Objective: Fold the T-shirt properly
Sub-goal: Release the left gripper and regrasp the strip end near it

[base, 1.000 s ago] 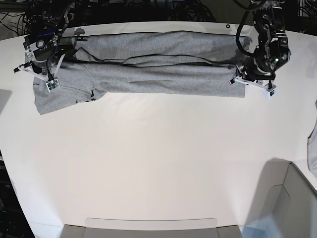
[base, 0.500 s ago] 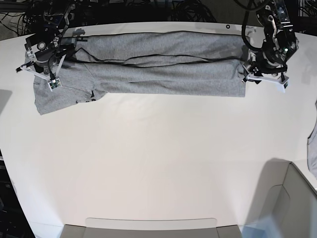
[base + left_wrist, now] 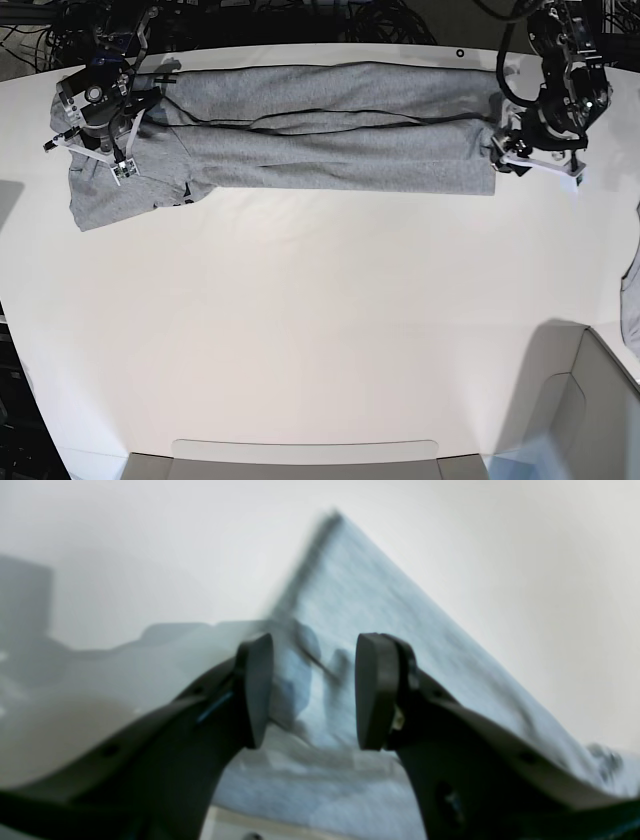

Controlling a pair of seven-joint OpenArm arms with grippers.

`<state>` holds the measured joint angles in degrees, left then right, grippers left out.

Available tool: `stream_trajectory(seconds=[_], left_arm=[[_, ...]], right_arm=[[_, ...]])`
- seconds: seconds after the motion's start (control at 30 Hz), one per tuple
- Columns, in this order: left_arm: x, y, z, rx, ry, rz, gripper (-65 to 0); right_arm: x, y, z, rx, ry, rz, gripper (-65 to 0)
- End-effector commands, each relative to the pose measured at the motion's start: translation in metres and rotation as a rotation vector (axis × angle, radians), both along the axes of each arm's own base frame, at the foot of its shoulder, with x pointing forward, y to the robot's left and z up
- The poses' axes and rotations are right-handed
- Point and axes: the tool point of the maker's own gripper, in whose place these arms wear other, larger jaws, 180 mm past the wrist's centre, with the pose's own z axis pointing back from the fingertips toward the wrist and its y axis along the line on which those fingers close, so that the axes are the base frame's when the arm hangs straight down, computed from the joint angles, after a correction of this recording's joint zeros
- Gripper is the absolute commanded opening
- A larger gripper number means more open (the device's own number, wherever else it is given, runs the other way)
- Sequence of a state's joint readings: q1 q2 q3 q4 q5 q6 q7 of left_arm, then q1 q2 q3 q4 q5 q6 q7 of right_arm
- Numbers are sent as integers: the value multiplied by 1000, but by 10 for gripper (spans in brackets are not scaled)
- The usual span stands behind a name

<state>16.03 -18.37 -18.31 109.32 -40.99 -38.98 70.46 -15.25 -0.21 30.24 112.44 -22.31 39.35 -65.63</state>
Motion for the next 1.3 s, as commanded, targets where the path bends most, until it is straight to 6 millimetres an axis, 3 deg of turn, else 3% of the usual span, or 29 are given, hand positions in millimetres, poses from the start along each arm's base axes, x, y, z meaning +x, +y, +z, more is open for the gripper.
stream_trajectory(seconds=[0.0, 0.07, 0.27, 0.37, 0.5, 0.83, 1.13, 1.27], left_arm=[[3, 9, 4, 39, -23, -2, -373], [2, 17, -1, 82, -11, 10, -373], [-8, 20, -32, 106, 77, 17, -373], [-8, 21, -38, 82, 73, 32, -373], [-13, 22, -41, 78, 83, 40, -373], [-12, 4, -12, 134, 49, -15, -374], [-17, -12, -19, 99, 68, -27, -374], [-23, -15, -36, 160, 121, -62, -374]], right_arm=[[4, -3, 7, -19, -16, 13, -650], [4, -3, 7, -18, -15, 13, -650], [4, -3, 7, -17, -15, 12, -650], [4, -3, 7, -17, -15, 12, -650], [4, -3, 7, -17, -15, 12, -650], [4, -2, 6, -14, -15, 12, -650], [4, -2, 6, -14, -15, 12, -650], [4, -2, 6, -14, -15, 12, -650]])
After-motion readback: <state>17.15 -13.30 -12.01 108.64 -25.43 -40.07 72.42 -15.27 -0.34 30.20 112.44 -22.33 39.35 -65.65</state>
